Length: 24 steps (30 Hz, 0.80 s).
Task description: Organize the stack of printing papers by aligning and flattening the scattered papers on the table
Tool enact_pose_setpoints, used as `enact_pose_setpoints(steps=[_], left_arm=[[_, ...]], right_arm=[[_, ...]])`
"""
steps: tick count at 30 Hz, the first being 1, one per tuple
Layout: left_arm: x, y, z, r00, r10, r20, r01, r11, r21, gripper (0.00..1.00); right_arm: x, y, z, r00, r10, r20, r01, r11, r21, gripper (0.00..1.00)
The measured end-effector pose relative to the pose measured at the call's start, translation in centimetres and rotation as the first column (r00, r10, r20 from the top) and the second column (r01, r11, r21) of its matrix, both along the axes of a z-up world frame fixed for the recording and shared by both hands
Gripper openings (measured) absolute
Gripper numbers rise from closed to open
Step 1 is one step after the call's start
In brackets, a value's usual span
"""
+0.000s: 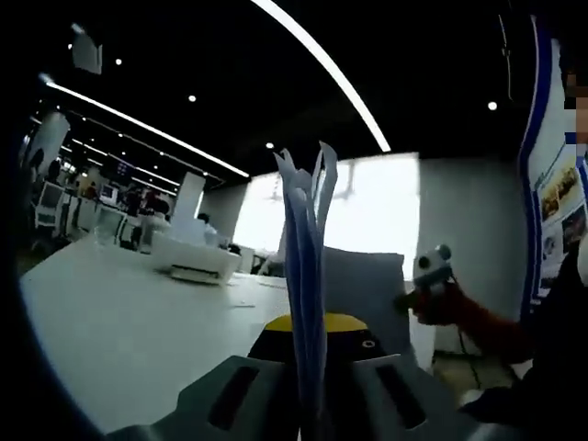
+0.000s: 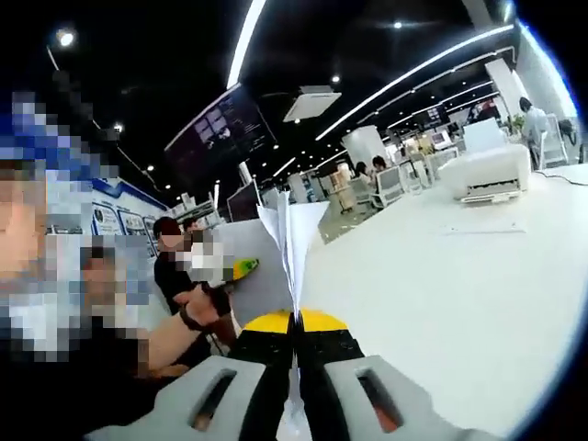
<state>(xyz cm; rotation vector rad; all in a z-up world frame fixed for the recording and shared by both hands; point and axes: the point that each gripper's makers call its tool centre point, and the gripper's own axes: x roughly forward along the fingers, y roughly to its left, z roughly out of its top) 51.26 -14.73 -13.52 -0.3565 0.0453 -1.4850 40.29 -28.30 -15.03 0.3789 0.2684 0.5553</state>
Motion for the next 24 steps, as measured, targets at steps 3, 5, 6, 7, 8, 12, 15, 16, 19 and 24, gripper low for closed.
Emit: enact_pose_setpoints(steps=[3,5,6,7,8,12,15,16,19,24], left_arm=[[0.0,-0.6,-0.2,1.0,-0.009,-0.008,0.009,1.0,0.009,0.06],[0.1,-1.2,-0.6,1.0,-0.006,0.004,0.006,1.0,0.023,0.06],[0.2,-1.3,-0.8,1.0,-0.004,0.009,0.003,1.0,0.03,0.06],[0.2,-1.5,-0.8,1.0,-0.004,0.008,0.004,0.999,0.033,0.06],[0.3,-1.7,-1.0,1.0,-0.009,-0.001,0.009,0.999,0.038,0.06],[1.2,-2.3,-1.6,0.999,-0.017,-0.046,0.019,0.999,0.046,0.06],[2.0,-3.2,-2.4,0.996,-0.022,-0.082,0.026,0.998,0.059,0.06],[2.2,-3.4,-2.8,0.995,-0.022,-0.099,0.03,0.997,0.071,0.06],[2.6,-4.1,-4.1,0.98,-0.043,-0.196,0.062,0.994,0.095,0.06],[3.4,-5.3,-6.5,0.951,-0.064,-0.303,0.105,0.987,0.122,0.06]], right_arm=[[0.3,-0.9,-0.4,0.998,-0.038,-0.046,0.04,0.998,0.042,0.0],[0.5,-1.3,-0.5,0.997,-0.05,-0.057,0.055,0.995,0.085,0.0],[0.6,-1.4,-0.7,0.996,-0.059,-0.069,0.065,0.993,0.097,0.0],[0.5,-1.4,-0.9,0.995,-0.062,-0.074,0.069,0.992,0.103,0.0],[0.4,-1.1,-1.1,0.995,-0.061,-0.079,0.069,0.991,0.111,0.0],[0.6,-1.8,-1.7,0.992,-0.066,-0.107,0.082,0.985,0.154,0.0],[0.7,-1.7,-2.0,0.989,-0.085,-0.123,0.104,0.983,0.154,0.0],[0.8,-1.7,-2.1,0.988,-0.089,-0.128,0.108,0.982,0.153,0.0],[0.9,-1.9,-2.3,0.983,-0.112,-0.147,0.132,0.982,0.136,0.0],[1.4,-2.7,-4.5,0.966,-0.151,-0.21,0.181,0.975,0.128,0.0]])
